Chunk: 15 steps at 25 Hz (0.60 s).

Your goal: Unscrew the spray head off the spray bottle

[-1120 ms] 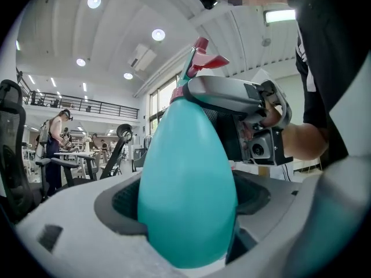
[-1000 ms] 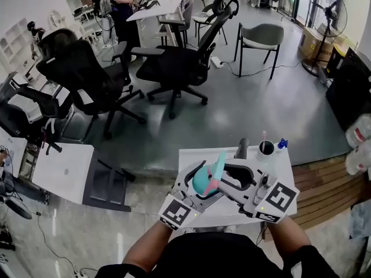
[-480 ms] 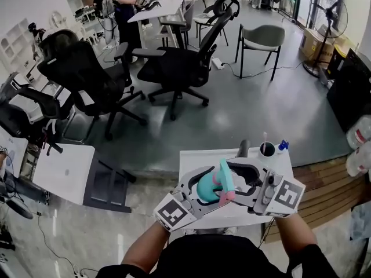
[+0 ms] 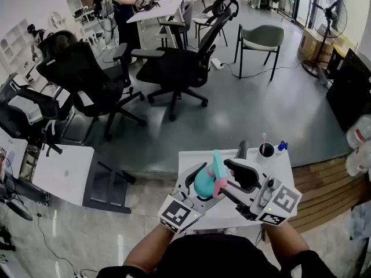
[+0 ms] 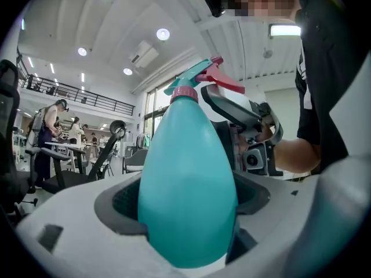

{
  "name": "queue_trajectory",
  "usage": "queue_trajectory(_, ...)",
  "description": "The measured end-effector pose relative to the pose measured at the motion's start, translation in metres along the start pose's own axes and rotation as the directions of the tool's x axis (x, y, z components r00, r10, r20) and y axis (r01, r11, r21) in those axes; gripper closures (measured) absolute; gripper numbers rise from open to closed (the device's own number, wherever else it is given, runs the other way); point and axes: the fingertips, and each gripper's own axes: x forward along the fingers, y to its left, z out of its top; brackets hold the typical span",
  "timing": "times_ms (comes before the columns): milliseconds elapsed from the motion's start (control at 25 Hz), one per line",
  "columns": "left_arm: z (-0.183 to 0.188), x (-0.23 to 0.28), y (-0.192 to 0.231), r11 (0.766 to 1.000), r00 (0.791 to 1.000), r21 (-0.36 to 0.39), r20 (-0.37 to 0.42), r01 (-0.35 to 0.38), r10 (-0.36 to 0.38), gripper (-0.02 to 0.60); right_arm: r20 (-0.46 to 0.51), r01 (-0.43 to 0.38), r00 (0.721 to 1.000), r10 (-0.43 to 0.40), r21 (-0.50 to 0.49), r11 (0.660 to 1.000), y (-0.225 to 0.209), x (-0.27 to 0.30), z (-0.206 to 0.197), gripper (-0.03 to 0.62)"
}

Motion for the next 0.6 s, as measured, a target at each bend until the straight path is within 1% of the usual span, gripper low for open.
queue_trajectory(160, -0.004, 0.003, 0.005, 0.998, 0.998, 0.029, -0.036, -0.047, 0.048, 0.153, -0.033, 0.067, 0.997, -0.067, -0.021, 0.998, 0.001, 0.005, -0.005, 0.410)
queue_trajectory(320, -0.006, 0.006, 0.007, 0.995, 0.995, 0.058, -0.062, -0.077, 0.081, 0.153, -0.060, 0.148, 0.987, -0.152, -0.067, 0.987, -0.001, 0.011, -0.009, 0.409)
queue_trajectory(440, -0.008, 0.007, 0.008, 0.993, 0.992, 0.073, -0.070, -0.095, 0.100, 0.153, -0.067, 0.201, 0.976, -0.207, -0.080, 0.976, -0.006, 0.012, -0.010, 0.430)
queue_trajectory(480, -0.009, 0.006, 0.008, 0.992, 0.992, 0.076, -0.072, -0.097, 0.102, 0.153, -0.069, 0.211, 0.974, -0.216, -0.075, 0.975, -0.007, 0.012, -0.010, 0.447)
queue_trajectory(600, -0.009, 0.005, 0.006, 0.993, 0.993, 0.075, -0.070, -0.087, 0.093, 0.153, -0.077, 0.198, 0.976, -0.202, -0.056, 0.979, -0.005, 0.012, -0.011, 0.454)
